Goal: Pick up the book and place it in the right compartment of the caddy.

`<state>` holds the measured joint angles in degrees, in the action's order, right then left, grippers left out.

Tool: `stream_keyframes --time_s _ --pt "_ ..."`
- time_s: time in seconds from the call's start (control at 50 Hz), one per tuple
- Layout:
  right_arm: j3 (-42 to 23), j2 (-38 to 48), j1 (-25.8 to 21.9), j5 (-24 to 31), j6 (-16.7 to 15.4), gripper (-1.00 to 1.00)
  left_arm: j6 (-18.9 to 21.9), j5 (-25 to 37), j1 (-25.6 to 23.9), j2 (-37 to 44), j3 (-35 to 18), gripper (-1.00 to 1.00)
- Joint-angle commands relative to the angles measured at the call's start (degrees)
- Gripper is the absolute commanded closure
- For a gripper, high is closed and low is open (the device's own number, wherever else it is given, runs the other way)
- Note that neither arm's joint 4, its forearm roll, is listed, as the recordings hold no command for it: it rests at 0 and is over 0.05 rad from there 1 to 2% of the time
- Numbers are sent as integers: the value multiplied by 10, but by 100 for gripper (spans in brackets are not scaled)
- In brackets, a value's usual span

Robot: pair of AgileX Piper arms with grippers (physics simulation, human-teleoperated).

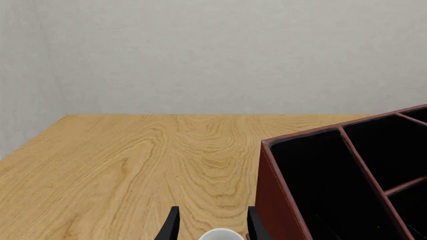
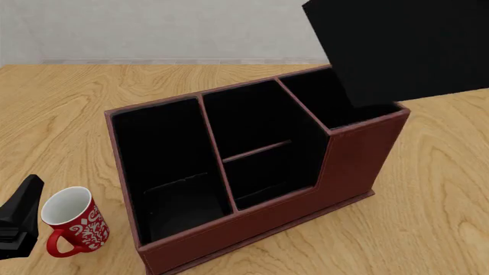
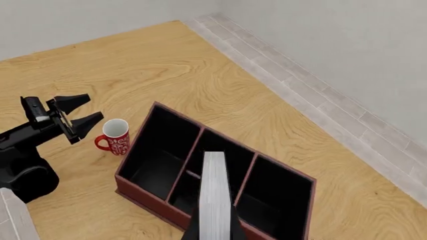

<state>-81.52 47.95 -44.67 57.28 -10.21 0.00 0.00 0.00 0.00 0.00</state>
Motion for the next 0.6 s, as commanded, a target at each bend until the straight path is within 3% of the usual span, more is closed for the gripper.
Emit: stream_keyframes --time_s 0.02,0.26,0.6 --pt "-51 26 53 6 -12 100 0 0 0 0 0 -100" --pt "-77 55 92 29 -29 100 0 0 0 0 0 -100" --pt "-216 151 166 126 -65 100 0 0 0 0 0 -100"
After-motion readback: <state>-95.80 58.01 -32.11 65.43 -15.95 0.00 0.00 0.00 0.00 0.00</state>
